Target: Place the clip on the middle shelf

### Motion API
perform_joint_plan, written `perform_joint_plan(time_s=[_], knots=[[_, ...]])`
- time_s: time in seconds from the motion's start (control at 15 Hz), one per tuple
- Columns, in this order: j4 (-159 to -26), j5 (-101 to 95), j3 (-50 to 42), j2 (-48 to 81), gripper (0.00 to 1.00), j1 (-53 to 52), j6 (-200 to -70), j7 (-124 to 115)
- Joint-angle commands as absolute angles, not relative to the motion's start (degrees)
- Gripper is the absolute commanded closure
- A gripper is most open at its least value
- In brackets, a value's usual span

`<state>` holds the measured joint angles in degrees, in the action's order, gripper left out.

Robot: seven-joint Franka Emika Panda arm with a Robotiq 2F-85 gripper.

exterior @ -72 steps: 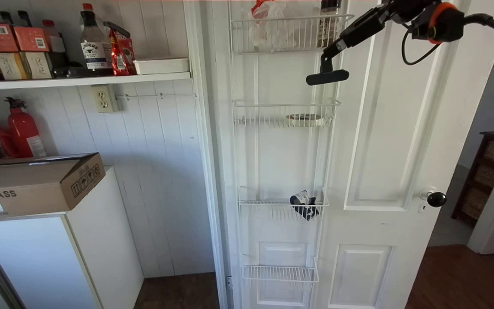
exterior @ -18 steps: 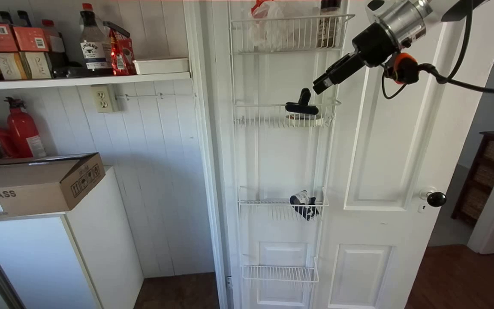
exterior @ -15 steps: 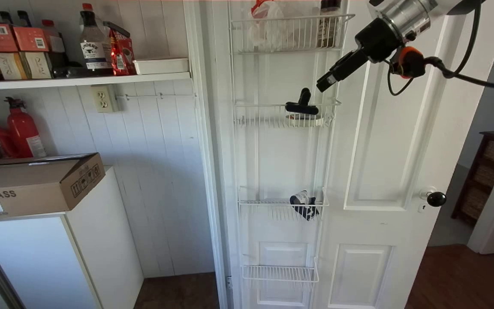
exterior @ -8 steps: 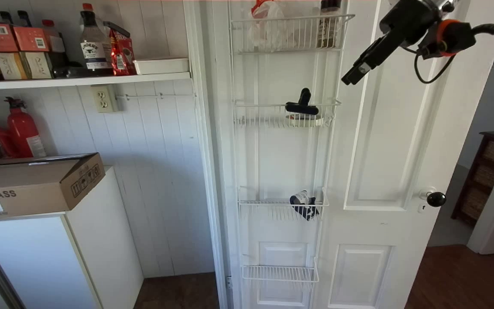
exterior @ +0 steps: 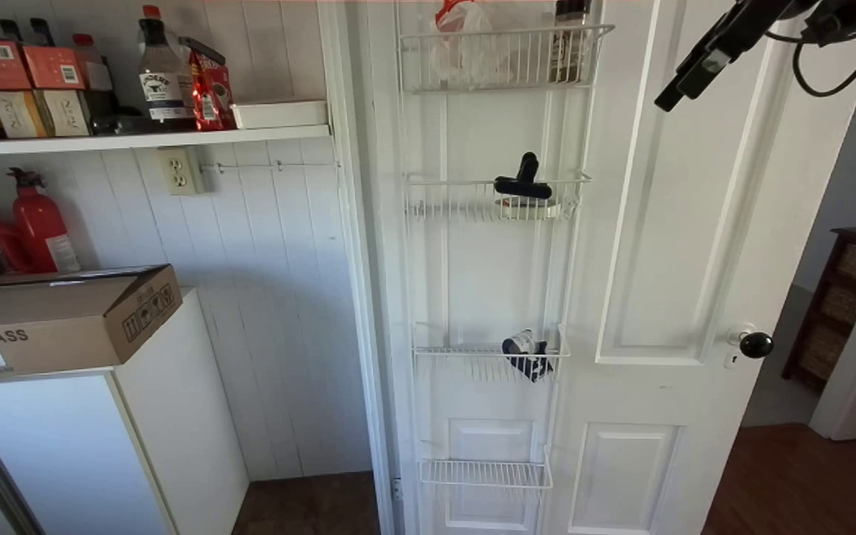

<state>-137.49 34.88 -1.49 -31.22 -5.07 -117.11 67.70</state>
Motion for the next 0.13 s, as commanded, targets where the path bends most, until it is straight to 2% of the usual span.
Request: perform_joint_plan(time_s=[0.0,0.07], knots=[[-137.45,33.54,-3.10,-32.14,0.00,-6.59,-116.61,66.61],[-137.45,33.45,-3.39,-32.69,0.00,-6.69,-116.44,66.51]])
